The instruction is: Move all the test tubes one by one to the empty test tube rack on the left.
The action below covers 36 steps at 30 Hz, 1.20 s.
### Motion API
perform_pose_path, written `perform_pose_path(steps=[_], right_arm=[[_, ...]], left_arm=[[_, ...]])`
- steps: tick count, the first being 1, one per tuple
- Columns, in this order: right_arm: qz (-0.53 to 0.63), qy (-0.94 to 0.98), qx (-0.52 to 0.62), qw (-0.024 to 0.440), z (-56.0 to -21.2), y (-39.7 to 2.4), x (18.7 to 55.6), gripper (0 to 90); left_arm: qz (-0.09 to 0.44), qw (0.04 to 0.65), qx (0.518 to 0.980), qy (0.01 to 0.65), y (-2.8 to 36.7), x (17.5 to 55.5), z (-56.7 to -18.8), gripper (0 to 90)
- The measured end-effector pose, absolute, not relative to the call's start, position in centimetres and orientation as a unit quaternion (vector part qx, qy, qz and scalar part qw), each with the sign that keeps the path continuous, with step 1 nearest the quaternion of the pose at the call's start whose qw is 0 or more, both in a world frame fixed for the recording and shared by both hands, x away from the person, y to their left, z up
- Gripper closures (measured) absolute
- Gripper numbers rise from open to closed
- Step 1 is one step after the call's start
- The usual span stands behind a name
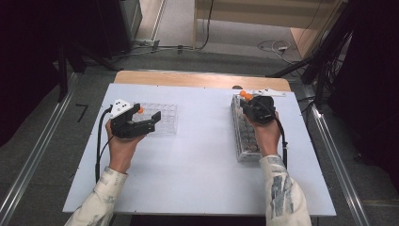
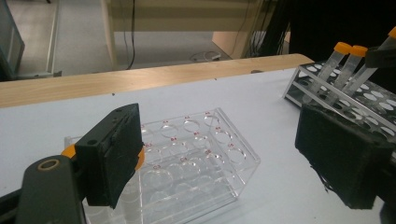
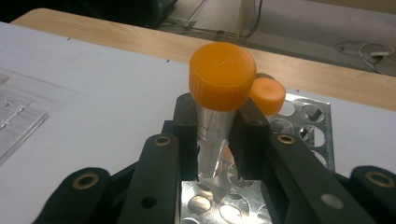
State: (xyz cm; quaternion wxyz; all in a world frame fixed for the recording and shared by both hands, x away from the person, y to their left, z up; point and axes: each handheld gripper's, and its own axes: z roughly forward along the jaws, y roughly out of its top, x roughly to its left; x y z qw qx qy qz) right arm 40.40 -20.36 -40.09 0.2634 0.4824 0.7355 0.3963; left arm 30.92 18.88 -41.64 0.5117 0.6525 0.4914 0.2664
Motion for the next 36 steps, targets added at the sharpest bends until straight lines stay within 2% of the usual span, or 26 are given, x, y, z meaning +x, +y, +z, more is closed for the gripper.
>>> perform_pose_path(steps=[10, 15, 28, 36], right_arm=[[0.432, 0.727, 0.455, 0.278, -37.9, -20.0, 38.6, 71.7], [0.437, 0.739, 0.433, 0.274, -37.9, -18.8, 37.8, 71.7], [0.449, 0.779, 0.374, 0.229, -39.8, -13.8, 35.5, 71.8], [0.447, 0.801, 0.342, 0.203, -41.1, -10.6, 34.5, 71.8]], left_arm=[[0.269, 0.517, 0.650, 0.488, 18.8, 30.8, -41.5, 15.3], [0.267, 0.519, 0.653, 0.483, 18.5, 30.6, -41.4, 15.3], [0.256, 0.529, 0.665, 0.460, 17.0, 29.9, -41.1, 15.3], [0.236, 0.540, 0.687, 0.425, 15.2, 29.3, -40.7, 16.6]])
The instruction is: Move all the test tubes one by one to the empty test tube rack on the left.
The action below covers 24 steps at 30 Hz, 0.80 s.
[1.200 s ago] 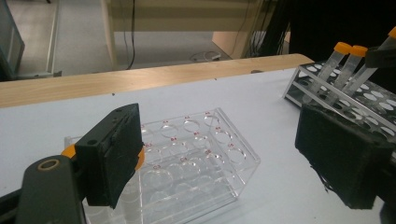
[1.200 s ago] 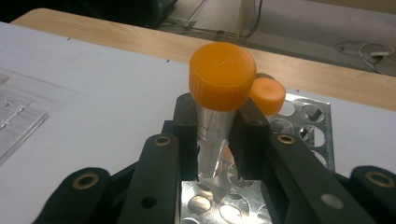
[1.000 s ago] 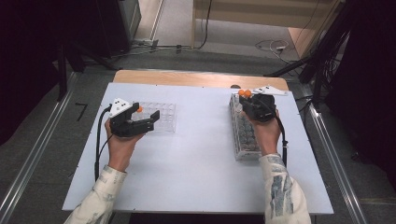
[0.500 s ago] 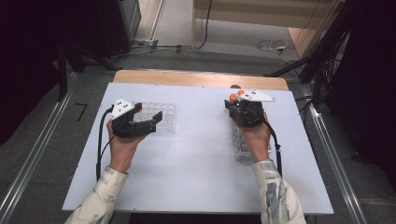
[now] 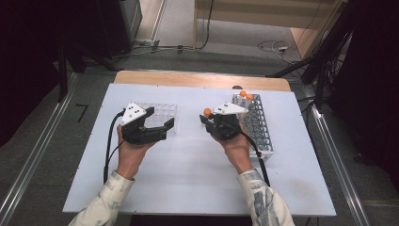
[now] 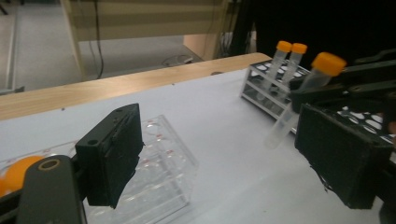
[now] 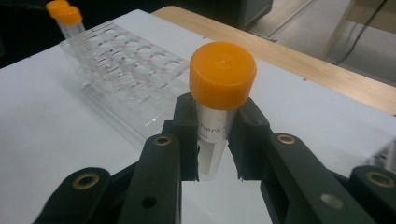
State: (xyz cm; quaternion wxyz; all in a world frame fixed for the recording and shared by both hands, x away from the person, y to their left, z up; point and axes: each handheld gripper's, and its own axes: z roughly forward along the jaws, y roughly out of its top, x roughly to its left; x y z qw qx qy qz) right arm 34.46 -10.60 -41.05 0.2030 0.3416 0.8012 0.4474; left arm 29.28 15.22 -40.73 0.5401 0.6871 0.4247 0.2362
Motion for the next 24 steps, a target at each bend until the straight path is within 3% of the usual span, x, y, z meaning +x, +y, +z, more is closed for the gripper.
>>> perform_pose_path(steps=[11, 24], right_arm=[[0.441, 0.831, 0.291, 0.175, -42.2, -6.6, 32.8, 71.8], [0.439, 0.847, 0.263, 0.146, -42.5, -4.5, 31.6, 71.8]], left_arm=[[0.205, 0.555, 0.716, 0.371, 13.5, 28.8, -40.7, 30.4], [0.230, 0.531, 0.737, 0.348, 12.5, 28.6, -41.3, 46.2]])
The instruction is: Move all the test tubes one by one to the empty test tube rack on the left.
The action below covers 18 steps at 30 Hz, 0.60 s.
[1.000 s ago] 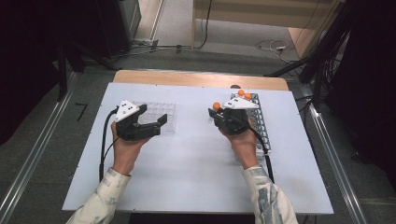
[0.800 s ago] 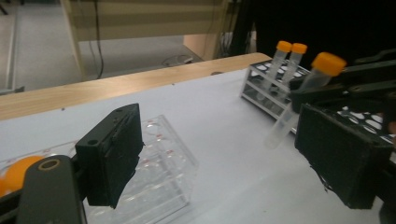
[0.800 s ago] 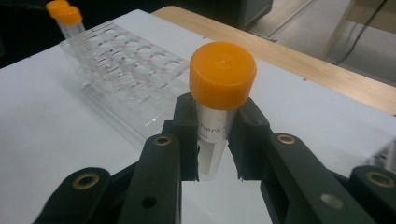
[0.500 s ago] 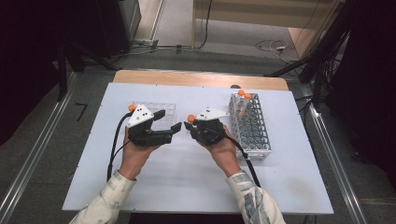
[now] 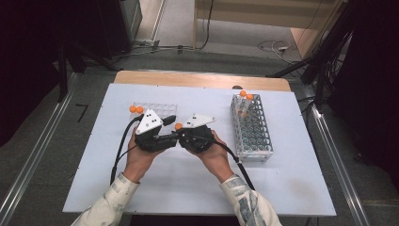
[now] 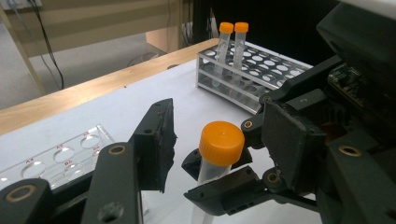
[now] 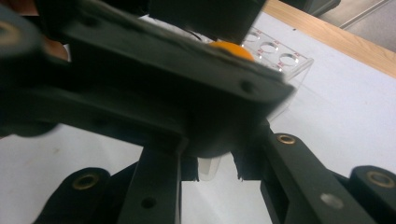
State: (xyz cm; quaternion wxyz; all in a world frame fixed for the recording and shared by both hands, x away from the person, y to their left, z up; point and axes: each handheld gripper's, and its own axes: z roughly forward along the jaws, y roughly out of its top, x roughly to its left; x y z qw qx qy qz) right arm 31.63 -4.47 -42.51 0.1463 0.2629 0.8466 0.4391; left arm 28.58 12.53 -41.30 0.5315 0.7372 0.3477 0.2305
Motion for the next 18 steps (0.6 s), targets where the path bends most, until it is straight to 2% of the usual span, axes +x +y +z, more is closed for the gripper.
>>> perform_pose_path(steps=[9, 18], right_arm=[[0.440, 0.848, 0.259, 0.142, -42.32, -4.45, 31.61, 71.8], [0.442, 0.848, 0.258, 0.138, -42.44, -4.36, 31.67, 71.2]], left_arm=[[0.232, 0.524, 0.747, 0.337, 12.22, 28.51, -41.57, 65.1], [0.221, 0.530, 0.743, 0.344, 12.42, 28.57, -41.52, 69.5]])
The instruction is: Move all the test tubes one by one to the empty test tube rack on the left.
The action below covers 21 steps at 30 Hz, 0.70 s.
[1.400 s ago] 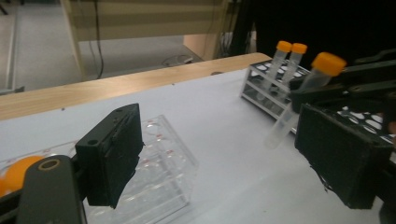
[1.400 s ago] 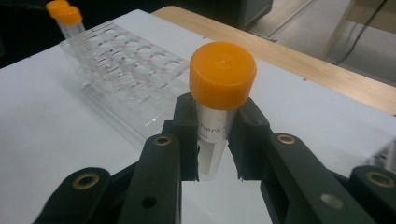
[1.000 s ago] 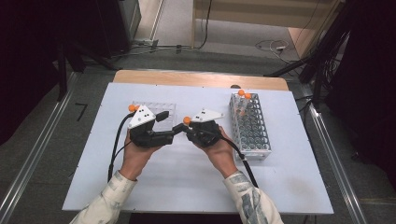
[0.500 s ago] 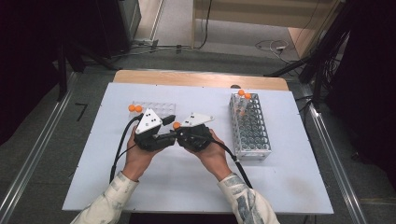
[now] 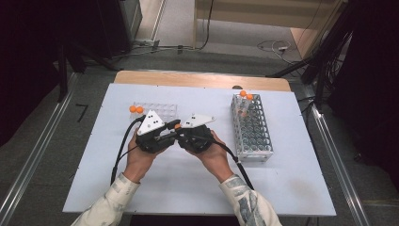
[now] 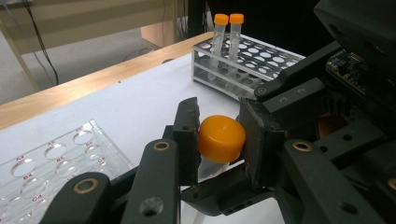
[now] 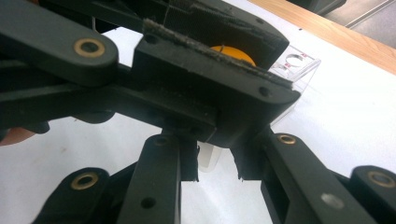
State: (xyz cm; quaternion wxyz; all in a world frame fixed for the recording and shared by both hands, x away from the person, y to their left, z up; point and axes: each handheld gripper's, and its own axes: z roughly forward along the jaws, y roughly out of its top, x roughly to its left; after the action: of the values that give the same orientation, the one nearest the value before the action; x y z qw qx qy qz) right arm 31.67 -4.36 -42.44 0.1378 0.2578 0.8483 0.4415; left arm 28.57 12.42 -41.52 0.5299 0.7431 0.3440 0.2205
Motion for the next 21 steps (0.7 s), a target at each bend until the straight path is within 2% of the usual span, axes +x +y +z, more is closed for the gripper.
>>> perform_pose_path(steps=[10, 11, 15, 18, 21], right_arm=[[0.446, 0.846, 0.259, 0.134, -42.3, -4.5, 31.7, 70.0], [0.446, 0.846, 0.259, 0.135, -42.3, -4.5, 31.7, 67.9], [0.446, 0.843, 0.273, 0.125, -42.3, -4.7, 31.7, 48.3], [0.449, 0.839, 0.283, 0.117, -42.4, -5.0, 31.9, 39.8], [0.445, 0.839, 0.292, 0.116, -42.6, -5.3, 32.1, 35.4]], left_arm=[[0.207, 0.541, 0.737, 0.349, 12.6, 28.7, -41.4, 70.1], [0.204, 0.543, 0.736, 0.350, 12.7, 28.7, -41.3, 70.2], [0.199, 0.549, 0.727, 0.360, 13.2, 28.9, -41.1, 70.3], [0.205, 0.553, 0.719, 0.369, 13.9, 29.2, -40.8, 70.3], [0.208, 0.555, 0.711, 0.378, 14.6, 29.5, -40.5, 70.3]])
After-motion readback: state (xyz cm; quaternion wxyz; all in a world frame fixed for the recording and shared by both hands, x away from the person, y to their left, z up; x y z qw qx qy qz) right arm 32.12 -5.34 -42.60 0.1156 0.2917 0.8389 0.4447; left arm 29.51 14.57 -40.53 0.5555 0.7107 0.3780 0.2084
